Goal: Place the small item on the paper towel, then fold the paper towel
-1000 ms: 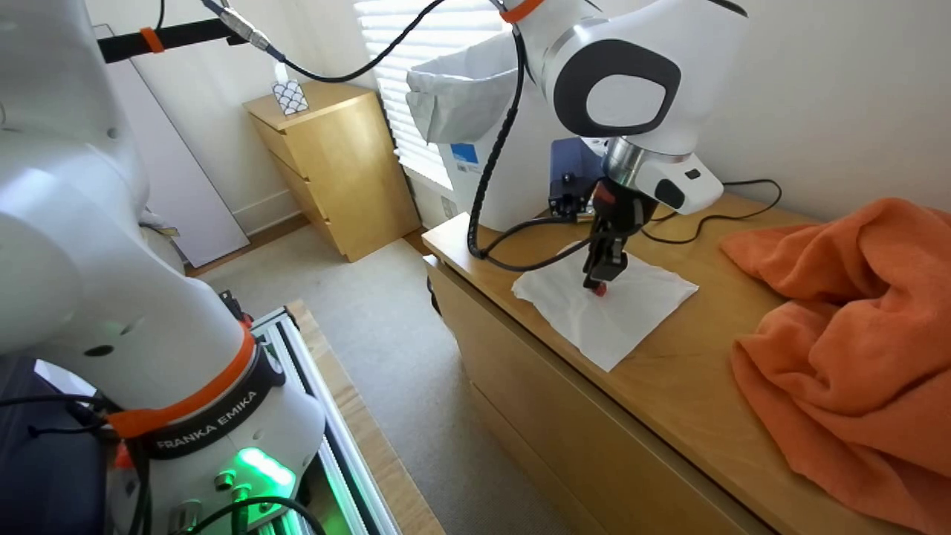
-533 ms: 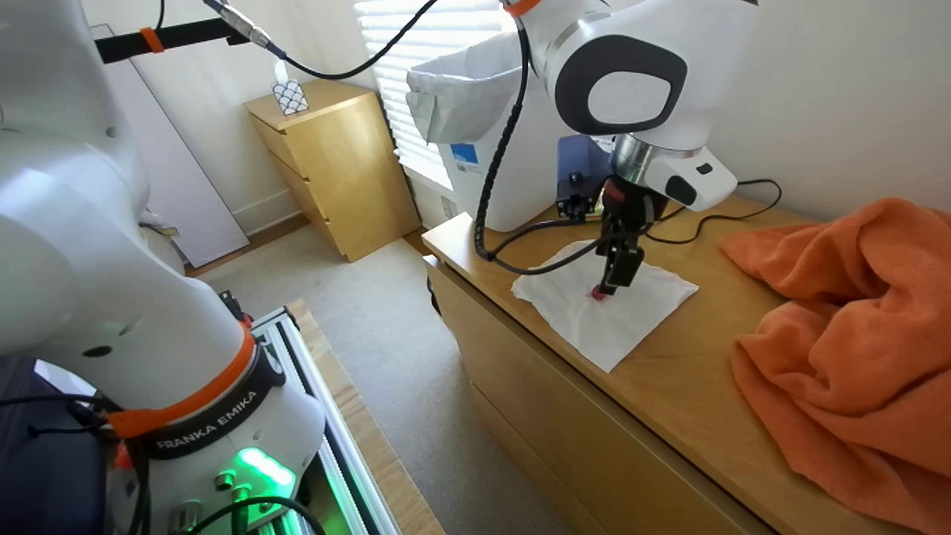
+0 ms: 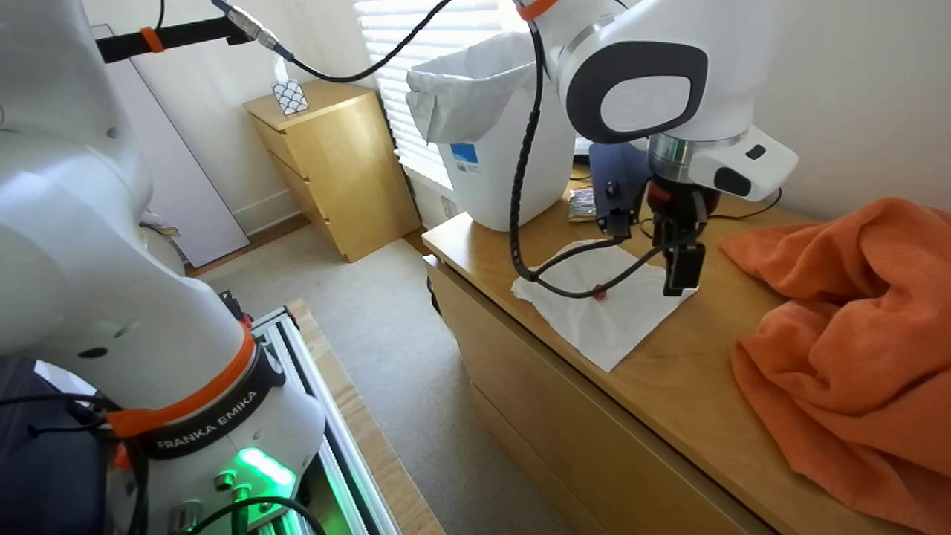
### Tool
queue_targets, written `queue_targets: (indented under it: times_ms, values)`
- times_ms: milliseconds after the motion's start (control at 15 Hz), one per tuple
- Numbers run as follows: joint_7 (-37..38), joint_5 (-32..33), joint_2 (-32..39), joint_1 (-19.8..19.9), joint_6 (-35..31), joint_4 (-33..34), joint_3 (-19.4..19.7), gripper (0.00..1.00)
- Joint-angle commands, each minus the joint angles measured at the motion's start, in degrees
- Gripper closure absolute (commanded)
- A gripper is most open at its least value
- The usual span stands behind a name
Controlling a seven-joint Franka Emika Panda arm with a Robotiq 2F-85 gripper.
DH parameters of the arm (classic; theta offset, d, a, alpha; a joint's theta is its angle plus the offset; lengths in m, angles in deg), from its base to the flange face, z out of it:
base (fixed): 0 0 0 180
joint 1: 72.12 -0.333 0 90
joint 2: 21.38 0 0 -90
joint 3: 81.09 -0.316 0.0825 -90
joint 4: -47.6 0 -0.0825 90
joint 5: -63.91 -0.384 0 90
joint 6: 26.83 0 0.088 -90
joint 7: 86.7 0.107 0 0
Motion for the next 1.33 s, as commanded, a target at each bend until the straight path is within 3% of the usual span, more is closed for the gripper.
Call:
queue_targets:
  times_ms: [0,600,667,800,933,1267]
  values:
    - [-1.94,-0.38,3.07,1.09,-2.22,1.94,-0.68,0.0]
    - [-3.17,0.56,9.28,1.57,-2.88,7.19,-1.25,0.04]
    - [-3.21,0.58,9.76,1.6,-2.69,7.71,-1.34,0.1]
    - [-3.16,0.71,10.55,1.53,-2.55,8.57,-1.4,0.34]
    - [-2.99,0.89,11.34,1.48,-2.54,9.37,-1.32,0.52]
    - [-2.64,1.3,11.67,1.76,-2.66,10.33,-0.83,0.9]
